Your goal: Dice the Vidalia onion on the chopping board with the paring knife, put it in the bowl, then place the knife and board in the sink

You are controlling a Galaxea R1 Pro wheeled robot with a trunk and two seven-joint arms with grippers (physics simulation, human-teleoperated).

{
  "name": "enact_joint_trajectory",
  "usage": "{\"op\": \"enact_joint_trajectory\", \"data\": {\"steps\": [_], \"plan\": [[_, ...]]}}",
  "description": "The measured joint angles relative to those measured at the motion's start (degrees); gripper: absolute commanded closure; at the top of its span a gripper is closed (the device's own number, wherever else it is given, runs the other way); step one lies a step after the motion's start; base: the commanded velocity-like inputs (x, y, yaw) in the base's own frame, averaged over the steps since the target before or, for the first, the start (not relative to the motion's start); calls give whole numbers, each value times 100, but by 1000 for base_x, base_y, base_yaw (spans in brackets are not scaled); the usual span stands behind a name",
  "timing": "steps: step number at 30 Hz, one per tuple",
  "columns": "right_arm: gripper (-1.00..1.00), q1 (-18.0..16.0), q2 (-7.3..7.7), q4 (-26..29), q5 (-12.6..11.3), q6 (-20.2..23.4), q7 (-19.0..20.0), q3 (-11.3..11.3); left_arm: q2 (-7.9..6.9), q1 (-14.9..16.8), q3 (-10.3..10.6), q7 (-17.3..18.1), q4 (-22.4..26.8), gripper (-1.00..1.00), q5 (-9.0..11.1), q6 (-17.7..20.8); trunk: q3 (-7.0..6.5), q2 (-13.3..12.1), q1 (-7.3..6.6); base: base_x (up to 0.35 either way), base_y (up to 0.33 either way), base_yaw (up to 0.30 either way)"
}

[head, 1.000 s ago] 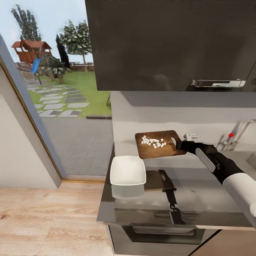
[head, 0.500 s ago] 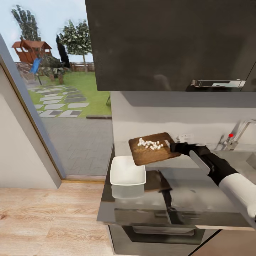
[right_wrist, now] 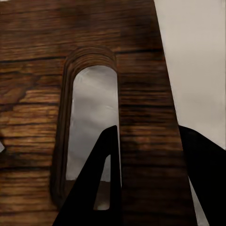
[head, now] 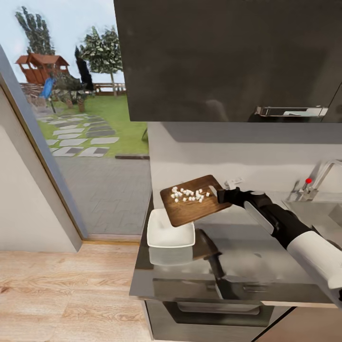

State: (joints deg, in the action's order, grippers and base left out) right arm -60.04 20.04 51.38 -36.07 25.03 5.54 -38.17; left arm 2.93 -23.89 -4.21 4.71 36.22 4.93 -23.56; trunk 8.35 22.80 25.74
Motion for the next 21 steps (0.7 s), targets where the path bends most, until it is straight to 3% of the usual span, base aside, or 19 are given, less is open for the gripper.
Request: {"op": "enact_joint_trajectory", "data": {"steps": [15,21], "plan": [[100,3,-50,227,69,3,-28,-17,0,0,-4,1,0,-100,0,-2,0,-1,0,0,0,0],[100,6,-56,218,727,-7,-36,-6,0,0,-1,1,0,-100,0,-2,0,-1,0,0,0,0]]}}
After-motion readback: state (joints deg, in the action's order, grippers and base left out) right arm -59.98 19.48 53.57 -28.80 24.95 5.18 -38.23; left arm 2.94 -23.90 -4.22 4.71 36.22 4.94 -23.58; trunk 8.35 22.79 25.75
